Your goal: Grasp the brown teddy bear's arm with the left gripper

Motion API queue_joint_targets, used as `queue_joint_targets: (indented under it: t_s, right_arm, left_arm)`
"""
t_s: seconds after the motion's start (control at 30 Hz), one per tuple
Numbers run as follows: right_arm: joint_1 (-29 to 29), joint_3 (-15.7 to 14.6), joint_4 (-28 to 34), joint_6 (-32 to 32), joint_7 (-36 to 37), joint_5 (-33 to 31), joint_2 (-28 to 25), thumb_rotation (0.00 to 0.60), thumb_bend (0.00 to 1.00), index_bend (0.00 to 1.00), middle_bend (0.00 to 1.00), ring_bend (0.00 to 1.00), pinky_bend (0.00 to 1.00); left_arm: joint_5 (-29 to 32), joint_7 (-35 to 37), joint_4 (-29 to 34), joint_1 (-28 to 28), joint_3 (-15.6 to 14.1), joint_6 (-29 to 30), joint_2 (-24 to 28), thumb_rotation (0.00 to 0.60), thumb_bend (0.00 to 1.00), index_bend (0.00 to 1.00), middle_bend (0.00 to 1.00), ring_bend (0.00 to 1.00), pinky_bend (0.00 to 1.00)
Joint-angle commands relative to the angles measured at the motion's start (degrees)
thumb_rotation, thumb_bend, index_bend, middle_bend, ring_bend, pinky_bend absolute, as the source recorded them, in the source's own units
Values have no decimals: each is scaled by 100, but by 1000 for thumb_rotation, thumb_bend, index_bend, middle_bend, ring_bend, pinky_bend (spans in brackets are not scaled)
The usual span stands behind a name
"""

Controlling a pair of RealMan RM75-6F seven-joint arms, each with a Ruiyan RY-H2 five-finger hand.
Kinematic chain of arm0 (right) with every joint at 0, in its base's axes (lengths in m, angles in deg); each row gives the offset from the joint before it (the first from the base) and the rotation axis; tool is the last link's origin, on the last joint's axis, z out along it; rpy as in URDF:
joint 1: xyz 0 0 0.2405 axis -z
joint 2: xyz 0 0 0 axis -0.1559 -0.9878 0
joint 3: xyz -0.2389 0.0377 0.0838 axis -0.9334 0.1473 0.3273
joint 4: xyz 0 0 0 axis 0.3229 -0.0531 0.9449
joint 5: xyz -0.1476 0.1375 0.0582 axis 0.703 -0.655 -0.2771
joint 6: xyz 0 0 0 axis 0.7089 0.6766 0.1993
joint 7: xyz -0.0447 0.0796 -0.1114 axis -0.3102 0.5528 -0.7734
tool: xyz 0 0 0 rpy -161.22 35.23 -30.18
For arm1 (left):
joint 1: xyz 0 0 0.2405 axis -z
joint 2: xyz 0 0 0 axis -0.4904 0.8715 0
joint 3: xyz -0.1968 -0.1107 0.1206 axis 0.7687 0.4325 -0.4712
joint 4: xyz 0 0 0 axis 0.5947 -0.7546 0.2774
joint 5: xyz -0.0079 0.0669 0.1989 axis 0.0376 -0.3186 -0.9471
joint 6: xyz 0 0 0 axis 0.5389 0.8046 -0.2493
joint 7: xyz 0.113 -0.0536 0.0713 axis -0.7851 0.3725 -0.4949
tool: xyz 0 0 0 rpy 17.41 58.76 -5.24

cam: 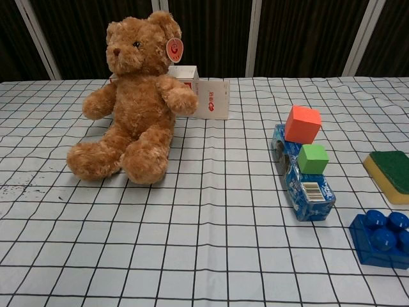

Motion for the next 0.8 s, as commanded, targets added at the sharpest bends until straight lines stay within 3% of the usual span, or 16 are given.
queue_joint_targets:
  t_s: [0.03,0.47,0.8]
  right_arm:
    - [-11,-7,8,26,-15,1,-1,600,151,0,0,0,0]
    - [70,14,48,-129,44,2,-22,600,150,0,0,0,0]
    - [43,-3,62,-5,102,-43,-42,600,151,0,0,0,0]
  left_arm:
    - [9,11,17,9,7,-17,9,600,265,107,0,0,0]
    - [-47,177,85,32,-16,-63,40,600,265,122,0,0,0]
    - [479,454,-129,154,76,-614,-9,600,265,127,5,0,12]
